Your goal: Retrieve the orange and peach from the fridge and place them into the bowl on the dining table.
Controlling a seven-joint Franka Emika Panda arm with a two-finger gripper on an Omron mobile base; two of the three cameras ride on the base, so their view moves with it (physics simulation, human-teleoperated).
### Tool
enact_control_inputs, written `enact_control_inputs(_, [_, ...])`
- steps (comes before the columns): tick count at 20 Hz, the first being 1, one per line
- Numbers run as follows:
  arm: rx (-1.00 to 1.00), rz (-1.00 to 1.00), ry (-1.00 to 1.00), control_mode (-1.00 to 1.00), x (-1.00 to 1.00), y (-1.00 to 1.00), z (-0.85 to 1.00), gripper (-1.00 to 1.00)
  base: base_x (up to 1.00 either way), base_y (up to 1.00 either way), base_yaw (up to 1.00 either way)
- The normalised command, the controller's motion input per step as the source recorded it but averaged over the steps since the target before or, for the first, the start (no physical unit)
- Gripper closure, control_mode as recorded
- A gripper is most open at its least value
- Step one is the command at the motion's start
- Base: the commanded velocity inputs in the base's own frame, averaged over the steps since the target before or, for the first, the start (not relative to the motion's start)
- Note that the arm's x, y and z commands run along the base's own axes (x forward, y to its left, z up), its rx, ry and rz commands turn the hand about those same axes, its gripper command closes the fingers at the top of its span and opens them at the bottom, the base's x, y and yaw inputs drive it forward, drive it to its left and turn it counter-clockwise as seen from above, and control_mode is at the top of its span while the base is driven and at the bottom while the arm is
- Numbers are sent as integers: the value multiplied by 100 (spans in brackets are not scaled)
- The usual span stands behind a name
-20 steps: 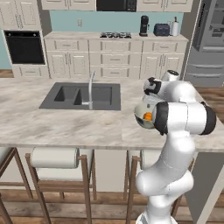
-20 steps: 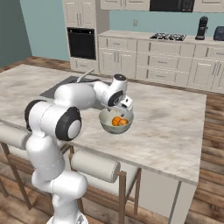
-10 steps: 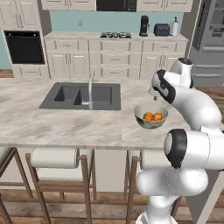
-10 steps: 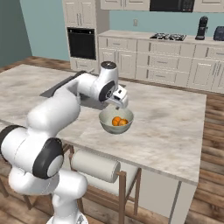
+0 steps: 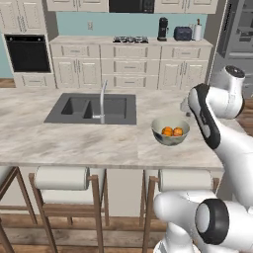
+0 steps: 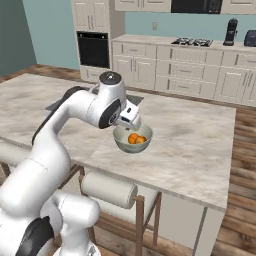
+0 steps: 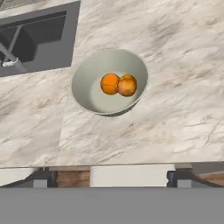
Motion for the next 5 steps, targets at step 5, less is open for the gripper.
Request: enact_control_inputs(5, [0, 14, -7, -100, -100, 0, 0, -100, 0, 0, 0])
